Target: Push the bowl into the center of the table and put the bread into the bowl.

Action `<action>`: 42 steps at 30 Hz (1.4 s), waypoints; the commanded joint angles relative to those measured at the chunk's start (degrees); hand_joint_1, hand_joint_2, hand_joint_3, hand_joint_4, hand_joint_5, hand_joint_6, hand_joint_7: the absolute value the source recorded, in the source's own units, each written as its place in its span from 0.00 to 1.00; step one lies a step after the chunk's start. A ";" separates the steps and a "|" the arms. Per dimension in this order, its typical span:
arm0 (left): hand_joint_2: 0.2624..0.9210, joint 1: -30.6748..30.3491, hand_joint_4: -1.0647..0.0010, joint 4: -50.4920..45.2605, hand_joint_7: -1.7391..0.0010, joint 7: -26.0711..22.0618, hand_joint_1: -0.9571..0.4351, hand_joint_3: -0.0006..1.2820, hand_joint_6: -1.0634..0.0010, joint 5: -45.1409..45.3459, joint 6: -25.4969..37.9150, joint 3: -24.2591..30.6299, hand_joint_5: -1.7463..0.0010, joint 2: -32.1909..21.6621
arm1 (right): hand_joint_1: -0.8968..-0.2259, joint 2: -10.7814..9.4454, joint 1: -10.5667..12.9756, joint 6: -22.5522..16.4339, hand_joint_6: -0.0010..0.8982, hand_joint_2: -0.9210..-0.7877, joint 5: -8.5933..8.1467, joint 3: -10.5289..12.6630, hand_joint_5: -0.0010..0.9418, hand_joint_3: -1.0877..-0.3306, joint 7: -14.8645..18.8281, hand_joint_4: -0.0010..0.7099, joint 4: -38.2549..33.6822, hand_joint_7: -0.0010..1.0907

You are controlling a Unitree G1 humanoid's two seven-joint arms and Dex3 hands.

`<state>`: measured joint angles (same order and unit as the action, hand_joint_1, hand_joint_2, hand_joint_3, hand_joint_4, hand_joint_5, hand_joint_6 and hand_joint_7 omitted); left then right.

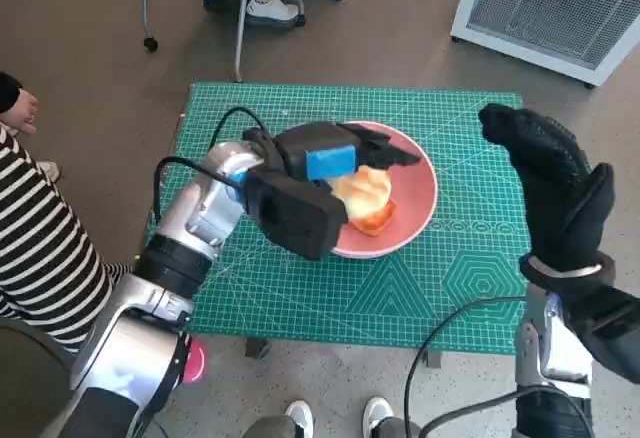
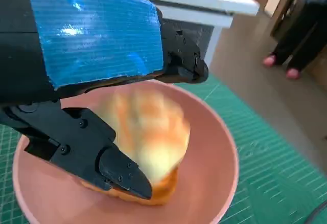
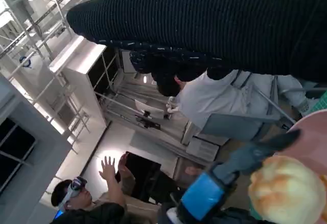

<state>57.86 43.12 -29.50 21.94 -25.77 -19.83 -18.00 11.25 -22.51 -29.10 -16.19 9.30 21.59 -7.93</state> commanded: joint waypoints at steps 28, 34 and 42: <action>1.00 -13.17 0.81 -5.85 0.99 -6.12 0.18 0.35 0.73 -38.23 -6.97 25.44 0.99 6.76 | 0.21 -0.16 -4.32 2.00 0.08 0.00 2.81 -0.59 0.00 0.50 -4.18 0.22 -2.06 0.46; 1.00 -17.03 0.81 -12.36 0.99 -6.52 0.19 0.37 0.73 -42.46 -4.02 26.72 0.99 8.24 | 0.20 -0.28 -4.81 2.00 0.07 0.00 3.97 -0.43 0.00 0.50 -5.57 0.22 -2.10 0.46; 1.00 -20.06 0.84 -16.47 1.00 -8.06 0.19 0.38 0.76 -45.99 -2.02 27.93 1.00 8.62 | 0.20 -0.58 -5.50 1.55 0.07 0.00 5.71 -0.74 0.00 0.49 -7.50 0.22 -2.77 0.46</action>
<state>39.15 28.28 -36.92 -22.72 -28.61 7.41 -9.73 11.09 -28.26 -27.90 -11.43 8.74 15.02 -9.50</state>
